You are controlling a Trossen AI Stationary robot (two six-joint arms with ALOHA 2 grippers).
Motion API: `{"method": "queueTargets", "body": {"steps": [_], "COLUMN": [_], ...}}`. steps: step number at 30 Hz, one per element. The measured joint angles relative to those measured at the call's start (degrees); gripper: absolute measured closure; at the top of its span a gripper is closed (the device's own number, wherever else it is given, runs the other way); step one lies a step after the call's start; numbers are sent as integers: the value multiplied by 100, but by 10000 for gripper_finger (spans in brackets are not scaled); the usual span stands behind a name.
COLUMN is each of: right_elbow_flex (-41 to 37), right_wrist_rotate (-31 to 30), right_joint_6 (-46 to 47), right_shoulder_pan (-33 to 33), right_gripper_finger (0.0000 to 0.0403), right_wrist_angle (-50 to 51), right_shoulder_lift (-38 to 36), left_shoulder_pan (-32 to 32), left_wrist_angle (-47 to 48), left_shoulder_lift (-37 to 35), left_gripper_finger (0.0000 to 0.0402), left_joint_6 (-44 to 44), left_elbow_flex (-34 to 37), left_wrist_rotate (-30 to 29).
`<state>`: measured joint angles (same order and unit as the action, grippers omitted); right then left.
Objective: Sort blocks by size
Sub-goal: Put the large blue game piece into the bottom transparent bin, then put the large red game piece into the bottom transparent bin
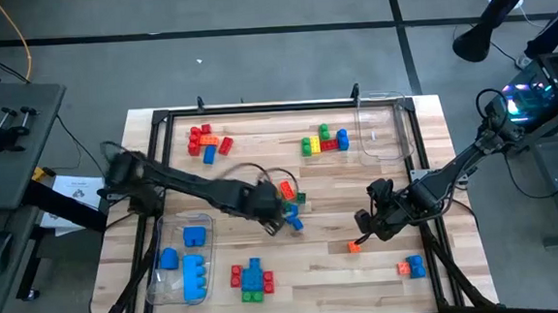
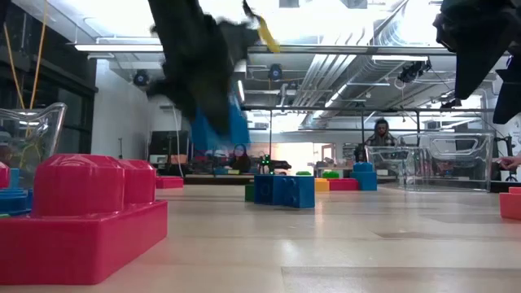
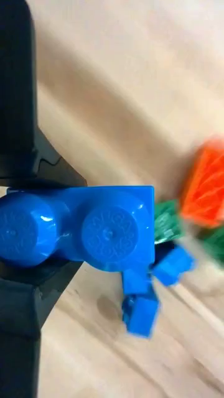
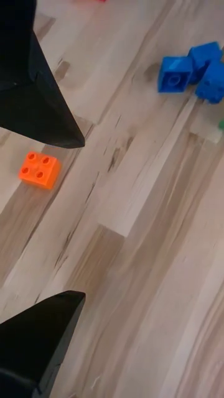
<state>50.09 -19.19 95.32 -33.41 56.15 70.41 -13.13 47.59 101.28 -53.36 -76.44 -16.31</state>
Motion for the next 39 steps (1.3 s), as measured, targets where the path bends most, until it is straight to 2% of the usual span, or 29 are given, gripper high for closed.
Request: {"method": "queueTargets", "body": {"steps": [2,5,8,10,13,18,22,24,29,32,36,39], "right_elbow_flex": [0,0,0,0,0,0,0,1,2,2,2,2], "right_wrist_rotate": [-99,-348,-533,-606,-716,-1255,-1202,-1154,-801,-567,-409,-297], "right_joint_6": [0,-1,-31,-216,-427,-738,-1355,-1678,-2213,-2230,-2297,-2470], "right_shoulder_pan": [3,4,4,4,4,134,372,499,803,889,840,699], "right_gripper_finger": [14,14,14,14,14,14,14,14,14,14,14,14], "right_wrist_angle": [-89,-344,-762,-1058,-1355,-1682,-2239,-2574,-2829,-2823,-2887,-3021], "right_shoulder_lift": [0,2,2,2,2,2,2,2,2,2,2,2], "left_shoulder_pan": [-142,-485,-1098,-1685,-2561,-3580,-4016,-4054,-3858,-3603,-3104,-2590], "left_wrist_angle": [485,1484,2552,2886,2886,2943,2938,2890,2899,2892,2690,1784], "left_shoulder_lift": [-653,-1625,-2271,-2497,-2522,-2041,-1694,-1571,-1584,-1785,-2159,-2304], "left_gripper_finger": [306,306,306,306,306,306,306,285,161,104,74,74], "left_joint_6": [-30,-608,-1806,-2731,-3868,-5055,-5672,-5735,-5332,-4899,-3987,-2735], "left_elbow_flex": [0,-7,-3,89,278,356,356,356,356,354,354,343], "left_wrist_rotate": [-446,-837,-889,-723,-190,1108,1394,1378,1496,1547,1415,1190]}}
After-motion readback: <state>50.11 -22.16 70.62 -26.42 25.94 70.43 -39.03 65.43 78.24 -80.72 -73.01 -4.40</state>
